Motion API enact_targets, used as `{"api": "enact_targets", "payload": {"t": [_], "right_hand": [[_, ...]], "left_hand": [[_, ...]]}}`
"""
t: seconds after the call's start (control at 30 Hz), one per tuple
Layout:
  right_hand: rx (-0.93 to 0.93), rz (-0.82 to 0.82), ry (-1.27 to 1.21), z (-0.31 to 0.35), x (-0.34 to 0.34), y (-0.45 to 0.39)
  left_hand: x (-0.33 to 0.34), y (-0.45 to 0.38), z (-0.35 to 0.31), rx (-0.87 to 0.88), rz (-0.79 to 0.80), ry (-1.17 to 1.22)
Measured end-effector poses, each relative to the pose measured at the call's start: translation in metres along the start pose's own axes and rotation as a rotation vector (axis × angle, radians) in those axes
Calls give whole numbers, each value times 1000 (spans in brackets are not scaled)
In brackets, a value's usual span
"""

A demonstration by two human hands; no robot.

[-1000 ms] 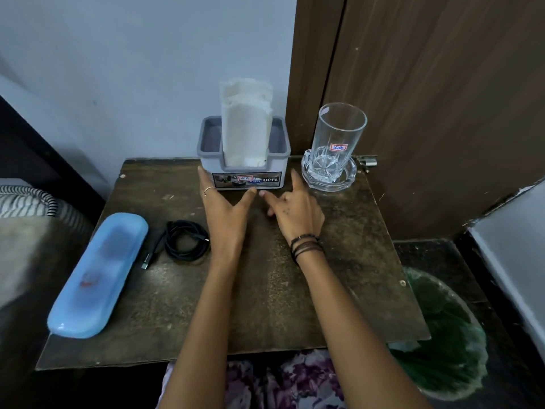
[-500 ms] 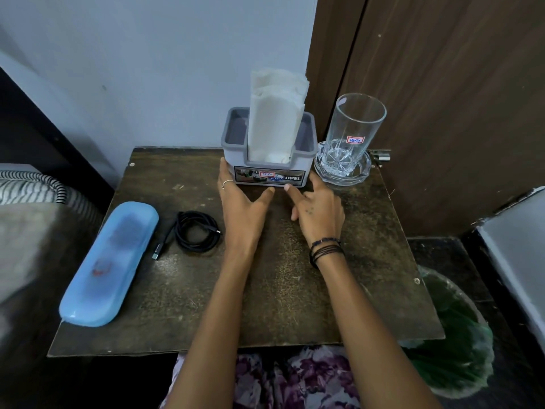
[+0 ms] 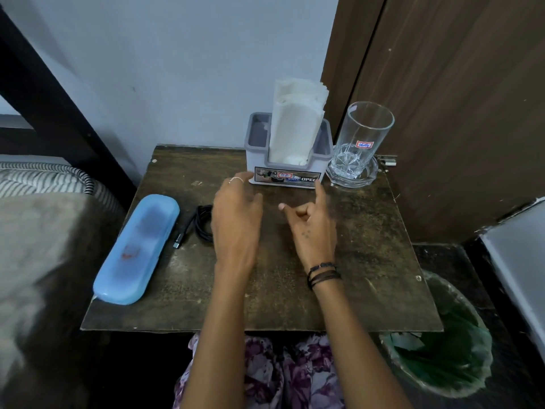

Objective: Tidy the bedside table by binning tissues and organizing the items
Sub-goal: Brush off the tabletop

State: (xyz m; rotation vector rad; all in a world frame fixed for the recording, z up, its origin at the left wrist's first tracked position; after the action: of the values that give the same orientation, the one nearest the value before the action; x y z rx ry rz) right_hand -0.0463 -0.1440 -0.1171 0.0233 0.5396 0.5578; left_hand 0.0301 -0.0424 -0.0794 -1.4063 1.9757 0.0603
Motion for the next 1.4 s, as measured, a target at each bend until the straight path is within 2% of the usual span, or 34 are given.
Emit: {"api": "enact_targets", "payload": {"t": [0.07,0.13,0.2,0.27,0.37,0.57,0.67,0.83,1.03,1.2,1.3,1.4], "right_hand": [[-81,164,-15,7,10,19],[-200,308,100,14,23,34],[-348,328,293,18,34,41],[-414,279,420,19,43,43],[-426,196,432,22,49,39],[-348,161,284,32,66,22],[-338,138,266,44,76,10],[-315,104,332,55,88,-5],[-351,97,471,54,94,-12],[-393,121,461,50,93,-12],[-455,164,263,47,86,0],[-494,304,145,48,82,24]], "left_hand": [[-25,1,3,-13,-7,-225],[-47,0,15,-112,38,-373],[-65,2,26,-236,133,-462],[-71,7,33,-310,256,-494],[-64,9,43,-320,307,-430],[-40,4,41,-190,26,-250],[-29,-7,42,-111,-26,-182],[-15,-23,48,-20,39,-151],[0,-33,64,55,223,-133],[1,-31,67,115,322,-136],[-24,-31,56,73,291,-108],[-75,-31,50,-26,163,-139]]}}
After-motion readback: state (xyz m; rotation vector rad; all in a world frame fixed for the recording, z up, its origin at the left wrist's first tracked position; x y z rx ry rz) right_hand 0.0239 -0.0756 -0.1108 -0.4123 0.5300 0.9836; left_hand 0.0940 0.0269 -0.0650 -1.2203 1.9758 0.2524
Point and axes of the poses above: each hand's wrist, its own y-axis away from the middle knuckle, its own x-axis out of the palm, z = x × y, the point moved 3 cm from there along -y, towards the middle knuckle, and after that the axes turned 14 degrees about x, right-handed, at the moved point
